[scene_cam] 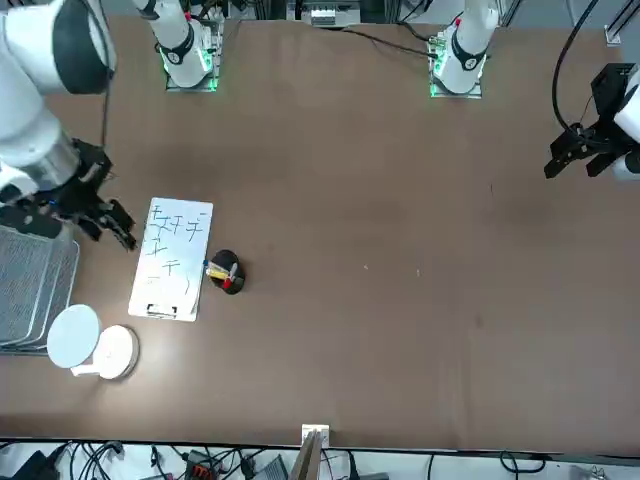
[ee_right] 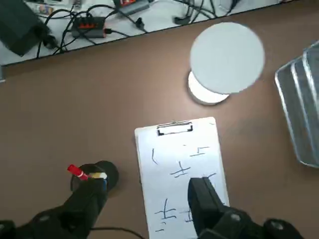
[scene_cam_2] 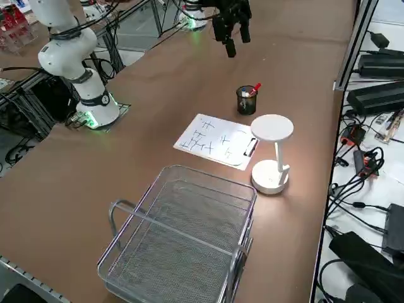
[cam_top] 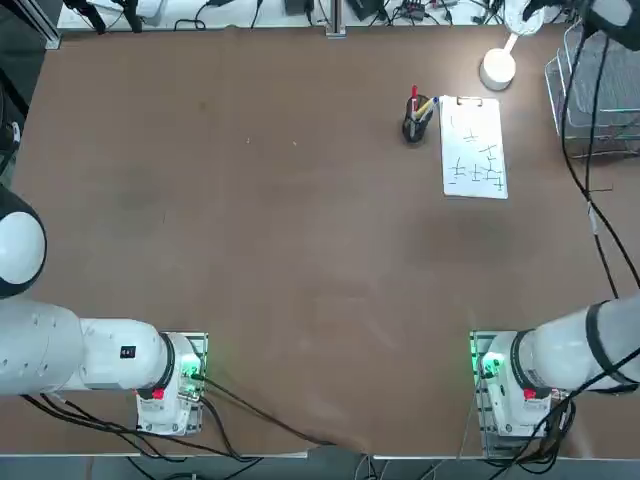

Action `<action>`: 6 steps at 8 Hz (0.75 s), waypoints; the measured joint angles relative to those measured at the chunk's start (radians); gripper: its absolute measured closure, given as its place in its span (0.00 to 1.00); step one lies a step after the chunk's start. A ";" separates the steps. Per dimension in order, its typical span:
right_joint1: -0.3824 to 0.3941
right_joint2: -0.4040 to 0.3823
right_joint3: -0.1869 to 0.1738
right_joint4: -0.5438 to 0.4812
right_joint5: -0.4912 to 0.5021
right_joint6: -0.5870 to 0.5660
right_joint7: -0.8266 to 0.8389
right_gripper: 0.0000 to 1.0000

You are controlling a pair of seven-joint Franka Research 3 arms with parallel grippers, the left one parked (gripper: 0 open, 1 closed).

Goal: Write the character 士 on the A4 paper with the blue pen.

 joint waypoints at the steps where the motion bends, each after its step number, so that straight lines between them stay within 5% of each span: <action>1: -0.008 -0.024 -0.020 0.000 0.000 -0.040 0.000 0.00; 6: -0.075 -0.168 -0.109 0.001 0.089 -0.287 -0.157 0.00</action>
